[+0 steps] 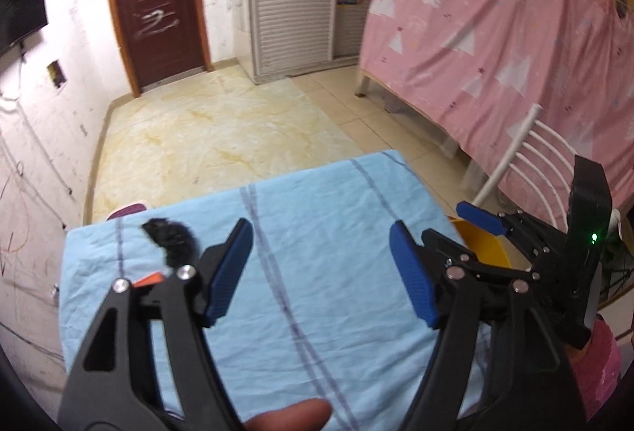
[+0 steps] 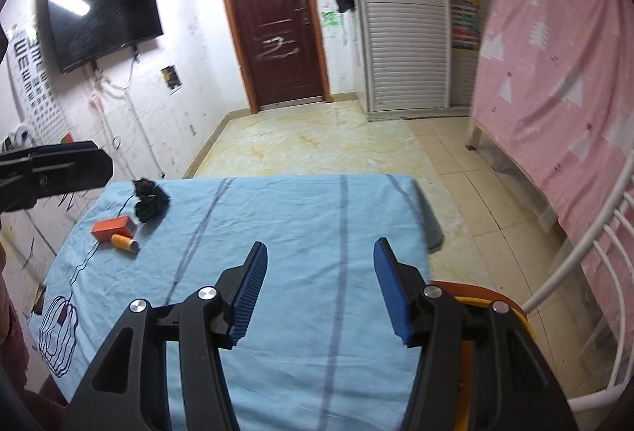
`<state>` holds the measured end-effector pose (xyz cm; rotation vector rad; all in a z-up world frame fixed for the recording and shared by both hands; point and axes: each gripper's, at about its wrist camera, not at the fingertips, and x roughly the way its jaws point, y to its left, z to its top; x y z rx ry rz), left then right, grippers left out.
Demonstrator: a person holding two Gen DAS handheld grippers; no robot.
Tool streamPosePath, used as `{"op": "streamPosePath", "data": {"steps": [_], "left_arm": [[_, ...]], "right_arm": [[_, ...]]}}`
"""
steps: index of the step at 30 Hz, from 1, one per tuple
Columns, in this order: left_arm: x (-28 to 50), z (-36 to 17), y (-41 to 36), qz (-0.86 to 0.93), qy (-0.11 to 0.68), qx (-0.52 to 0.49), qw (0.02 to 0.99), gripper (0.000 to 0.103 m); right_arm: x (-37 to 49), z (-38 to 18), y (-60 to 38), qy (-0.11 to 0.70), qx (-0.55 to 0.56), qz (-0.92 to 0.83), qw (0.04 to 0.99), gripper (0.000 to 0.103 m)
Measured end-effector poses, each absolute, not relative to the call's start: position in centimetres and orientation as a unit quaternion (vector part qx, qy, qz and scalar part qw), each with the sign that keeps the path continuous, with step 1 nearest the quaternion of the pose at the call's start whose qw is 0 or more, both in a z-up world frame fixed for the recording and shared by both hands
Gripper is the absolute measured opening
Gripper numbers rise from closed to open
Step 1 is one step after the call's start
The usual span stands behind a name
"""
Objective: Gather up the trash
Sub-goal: 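Move both open tools back over the black bag and orange box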
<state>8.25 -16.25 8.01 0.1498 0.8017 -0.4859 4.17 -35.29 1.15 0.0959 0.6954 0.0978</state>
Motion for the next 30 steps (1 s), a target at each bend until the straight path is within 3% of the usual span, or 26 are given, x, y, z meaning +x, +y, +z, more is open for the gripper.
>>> {"op": "streamPosePath", "data": {"steps": [30], "left_arm": [[12.9, 4.4, -0.2, -0.118, 0.42, 0.009, 0.9, 0.071]], "right_arm": [[12.6, 0.0, -19.9, 0.388, 0.004, 0.153, 0.909, 0.053]]}}
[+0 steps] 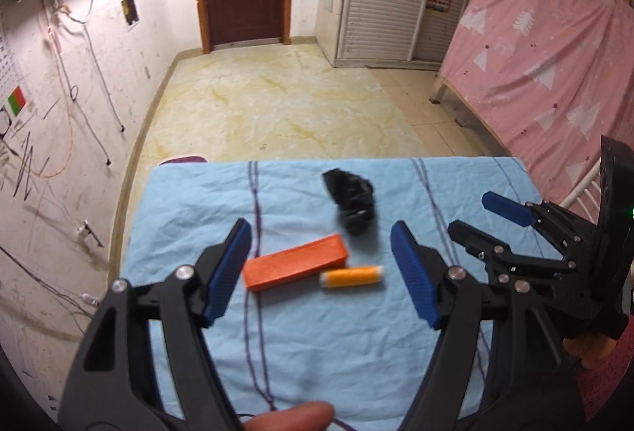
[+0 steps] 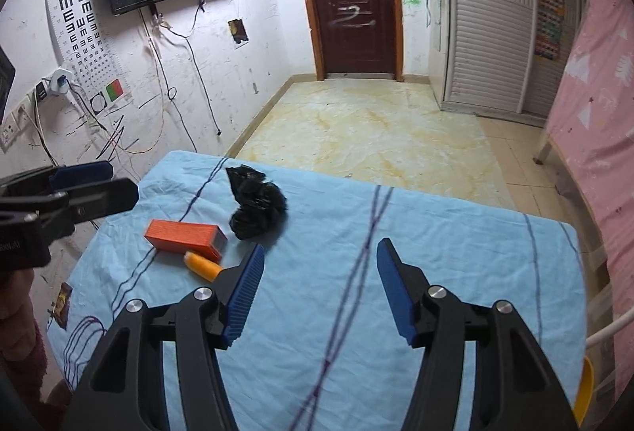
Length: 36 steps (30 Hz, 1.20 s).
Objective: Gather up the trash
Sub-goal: 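Move both open tools back over the black bag and orange box, then grasp the black plastic bag with the right tool while the left tool grasps the orange box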
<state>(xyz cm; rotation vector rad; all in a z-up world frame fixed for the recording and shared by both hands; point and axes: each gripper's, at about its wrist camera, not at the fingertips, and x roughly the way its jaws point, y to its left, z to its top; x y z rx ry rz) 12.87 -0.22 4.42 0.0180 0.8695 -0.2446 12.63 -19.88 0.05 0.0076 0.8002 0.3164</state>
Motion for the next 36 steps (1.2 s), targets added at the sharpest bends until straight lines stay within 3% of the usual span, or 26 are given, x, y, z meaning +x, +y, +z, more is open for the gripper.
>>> {"op": "streamPosePath", "data": {"steps": [3, 10, 15, 28, 30, 31, 36], "left_arm": [[13.2, 4.0, 0.8, -0.106, 0.425, 0.002, 0.899, 0.078], [14.1, 3.4, 3.6, -0.075, 0.439, -0.021, 0.895, 0.079], [14.5, 2.7, 4.4, -0.066, 0.451, -0.033, 0.89, 0.088], [15.8, 0.2, 4.8, -0.056, 0.497, -0.067, 0.863, 0.094], [15.8, 0.0, 4.6, -0.053, 0.5, -0.067, 0.862, 0.094], [15.8, -0.1, 4.5, -0.051, 0.501, -0.066, 0.861, 0.094], [16.2, -0.5, 3.7, -0.052, 0.511, -0.07, 0.855, 0.095]], "right_arm": [[13.5, -0.1, -18.9, 0.393, 0.012, 0.164, 0.905, 0.053], [15.2, -0.1, -16.6, 0.397, 0.022, 0.194, 0.897, 0.053], [16.9, -0.6, -14.8, 0.408, 0.016, 0.205, 0.889, 0.053], [20.8, -4.1, -13.8, 0.452, 0.014, 0.205, 0.868, 0.053], [21.1, -4.5, -14.1, 0.452, 0.012, 0.201, 0.869, 0.043], [21.2, -4.6, -14.4, 0.453, 0.012, 0.199, 0.869, 0.025], [20.9, -4.3, -15.6, 0.44, 0.015, 0.19, 0.877, 0.023]]}}
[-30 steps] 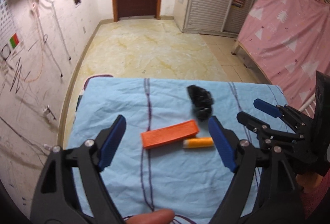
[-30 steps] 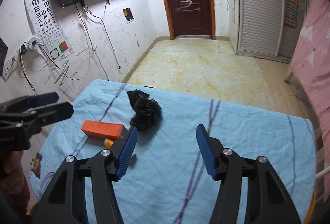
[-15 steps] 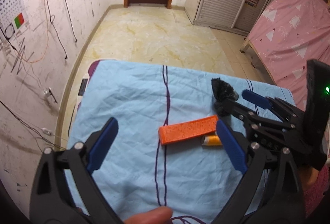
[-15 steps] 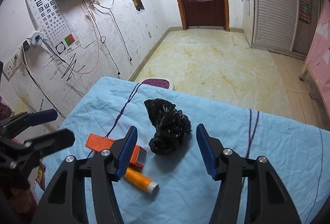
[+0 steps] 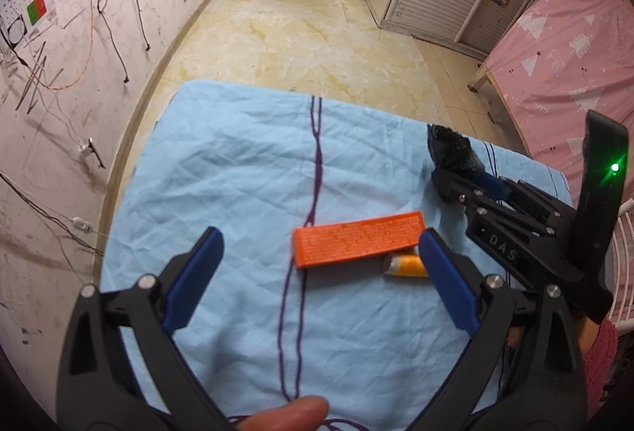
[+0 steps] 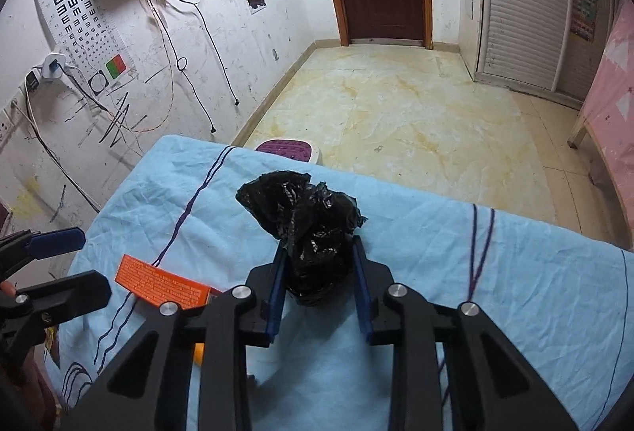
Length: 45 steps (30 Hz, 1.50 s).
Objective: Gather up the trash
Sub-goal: 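Grasp the black plastic bag with the right tool while the left tool grasps the orange box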
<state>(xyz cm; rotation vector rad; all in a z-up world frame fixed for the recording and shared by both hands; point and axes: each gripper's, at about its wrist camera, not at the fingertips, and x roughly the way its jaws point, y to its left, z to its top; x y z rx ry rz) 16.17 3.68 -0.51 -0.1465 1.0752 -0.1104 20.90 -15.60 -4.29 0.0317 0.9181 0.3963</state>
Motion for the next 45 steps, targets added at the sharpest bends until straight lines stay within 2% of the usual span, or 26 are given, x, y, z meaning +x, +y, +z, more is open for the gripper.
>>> {"op": "streamPosePath", "data": {"steps": [8, 26, 29, 34, 45], "left_arm": [[17.0, -1.3, 1.9, -0.038, 0.522, -0.071, 0.849, 0.095], [19.4, -4.2, -0.6, 0.014, 0.551, -0.064, 0.832, 0.096], [19.7, -4.6, -0.7, 0.021, 0.552, -0.06, 0.831, 0.089], [19.4, -4.8, -1.1, 0.027, 0.549, -0.054, 0.834, 0.089], [17.6, -2.2, -2.9, 0.011, 0.525, -0.048, 0.85, 0.089]], "right_arm": [[19.8, -2.1, -18.3, 0.417, 0.022, 0.18, 0.891, 0.023], [18.3, -1.1, -21.2, 0.404, 0.043, 0.184, 0.895, 0.023], [18.1, -0.8, -21.4, 0.399, 0.045, 0.185, 0.897, 0.023], [17.9, -0.5, -22.1, 0.396, 0.051, 0.181, 0.899, 0.023], [15.8, 2.1, -24.7, 0.365, 0.063, 0.171, 0.913, 0.023]]}}
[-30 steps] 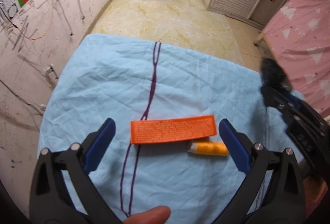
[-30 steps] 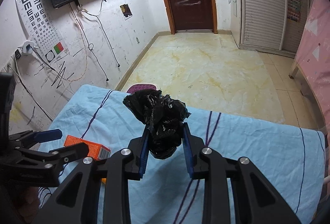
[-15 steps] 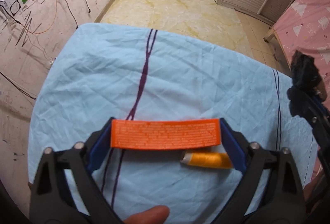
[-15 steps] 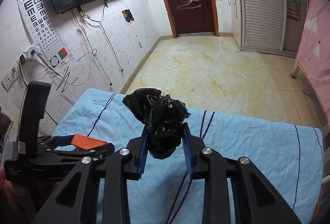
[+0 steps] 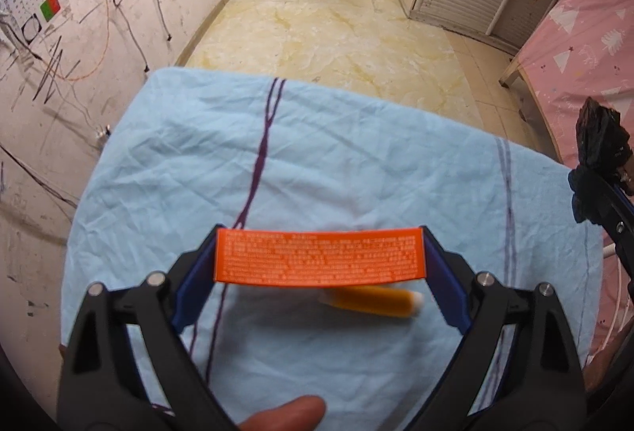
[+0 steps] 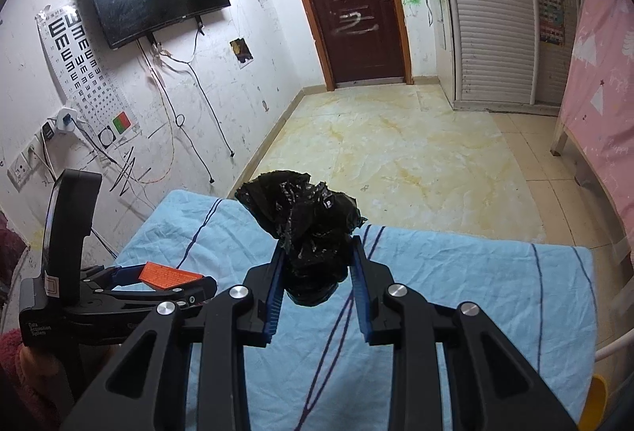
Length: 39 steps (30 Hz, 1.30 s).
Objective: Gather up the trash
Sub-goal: 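Grasp the black plastic bag with the right tool while the left tool grasps the orange box, then carry both items over the yellow basket and open both tools to drop them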
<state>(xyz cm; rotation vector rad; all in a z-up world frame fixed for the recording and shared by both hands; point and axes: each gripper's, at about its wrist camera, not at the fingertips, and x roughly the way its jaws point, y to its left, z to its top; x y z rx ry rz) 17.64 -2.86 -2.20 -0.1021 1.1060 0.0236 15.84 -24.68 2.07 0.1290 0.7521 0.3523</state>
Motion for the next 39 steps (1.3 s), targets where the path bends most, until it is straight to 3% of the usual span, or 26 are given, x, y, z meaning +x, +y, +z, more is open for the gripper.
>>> {"op": "streamPosePath", "data": {"steps": [19, 39], "left_arm": [[13.1, 1.5, -14.9, -0.088, 0.478, 0.03, 0.873, 0.089], [8.4, 1.5, -29.1, -0.179, 0.469, 0.112, 0.857, 0.089]], "right_arm": [[8.0, 2.7, -36.6, 0.316, 0.108, 0.084, 0.939, 0.023], [-0.4, -3.2, -49.6, 0.317, 0.169, -0.028, 0.933, 0.023]]}}
